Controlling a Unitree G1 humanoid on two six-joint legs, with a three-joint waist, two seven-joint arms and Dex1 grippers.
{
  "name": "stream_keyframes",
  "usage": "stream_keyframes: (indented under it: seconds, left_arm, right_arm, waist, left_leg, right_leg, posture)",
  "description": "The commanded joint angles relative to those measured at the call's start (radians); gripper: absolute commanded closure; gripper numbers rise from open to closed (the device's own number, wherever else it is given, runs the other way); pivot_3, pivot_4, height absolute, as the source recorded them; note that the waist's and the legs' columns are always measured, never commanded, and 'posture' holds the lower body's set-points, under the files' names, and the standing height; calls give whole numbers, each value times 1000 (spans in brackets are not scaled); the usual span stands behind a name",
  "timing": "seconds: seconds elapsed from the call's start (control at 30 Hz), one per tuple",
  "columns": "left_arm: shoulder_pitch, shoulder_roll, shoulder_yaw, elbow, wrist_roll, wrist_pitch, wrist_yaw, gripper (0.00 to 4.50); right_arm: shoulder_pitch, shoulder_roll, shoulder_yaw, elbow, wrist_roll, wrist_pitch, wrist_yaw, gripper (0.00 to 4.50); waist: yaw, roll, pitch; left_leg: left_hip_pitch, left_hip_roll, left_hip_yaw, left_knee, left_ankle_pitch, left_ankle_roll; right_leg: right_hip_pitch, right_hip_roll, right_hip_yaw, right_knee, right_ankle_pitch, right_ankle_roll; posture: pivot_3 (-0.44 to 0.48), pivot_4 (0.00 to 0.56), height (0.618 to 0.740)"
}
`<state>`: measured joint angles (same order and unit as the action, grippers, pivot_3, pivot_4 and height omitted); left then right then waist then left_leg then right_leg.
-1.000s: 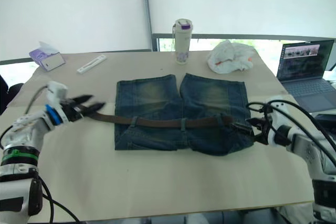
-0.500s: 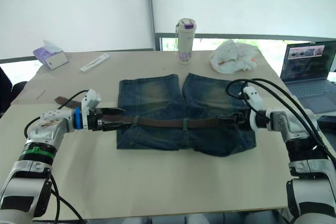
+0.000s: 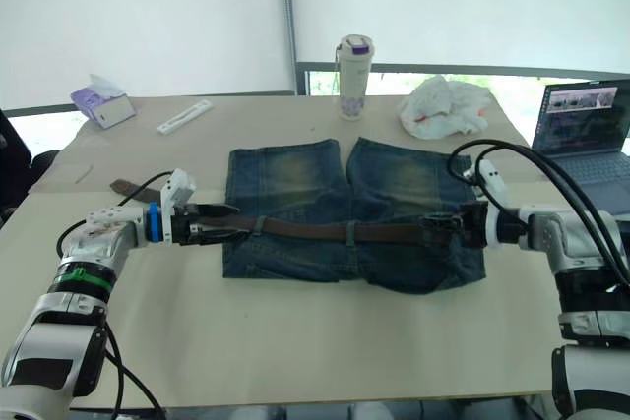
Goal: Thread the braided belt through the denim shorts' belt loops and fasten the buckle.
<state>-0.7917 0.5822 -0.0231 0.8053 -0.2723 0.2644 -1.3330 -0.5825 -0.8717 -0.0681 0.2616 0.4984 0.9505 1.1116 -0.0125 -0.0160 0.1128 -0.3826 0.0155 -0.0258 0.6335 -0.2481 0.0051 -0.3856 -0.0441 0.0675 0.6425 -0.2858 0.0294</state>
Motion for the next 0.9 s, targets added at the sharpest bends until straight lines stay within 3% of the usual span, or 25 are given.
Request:
stream_keyframes:
  seconds: [0.03, 0.27, 0.5, 0.87, 0.9]
  left_arm:
    - [-94, -30, -10, 127, 43, -28, -4, 0]
    - [-226, -58, -73, 333, 155, -132, -129, 0]
    - [-288, -60, -61, 453, 217, -170, -111, 0]
    - [-274, -77, -78, 512, 299, -96, -153, 0]
    - [-274, -76, -77, 515, 302, -87, -157, 243]
  right_arm:
    - [38, -8, -71, -84, 44, -17, -2, 4476]
    - [201, -4, -144, -252, 93, -181, 96, 4476]
    - [356, 26, -258, -343, 143, -370, 175, 4476]
    - [379, 45, -263, -369, 153, -369, 100, 4476]
    - [380, 46, -263, -372, 154, -369, 98, 4476]
  waist:
    - [0, 0, 0]
    - [-6, 1, 0]
    - [-3, 1, 0]
    - [-4, 1, 0]
    - [-5, 1, 0]
  left_leg:
    - [0, 0, 0, 1, -1, 1]
    - [-1, 0, -1, 2, -2, 4]
    - [-1, 0, -1, 5, -3, 6]
    - [-1, 0, -1, 8, -4, 7]
    - [0, 0, -1, 8, -4, 7]
  right_leg:
    - [0, 0, 0, 0, 0, 0]
    - [0, 2, 0, 1, 0, 0]
    - [0, 2, 0, 2, 0, 1]
    - [1, 2, 0, 5, 0, 1]
    - [1, 2, 0, 5, -1, 1]
  posture:
    - [0, 150, 740]
    - [0, 150, 740]
    - [0, 150, 740]
    - [0, 150, 740]
    - [0, 150, 740]
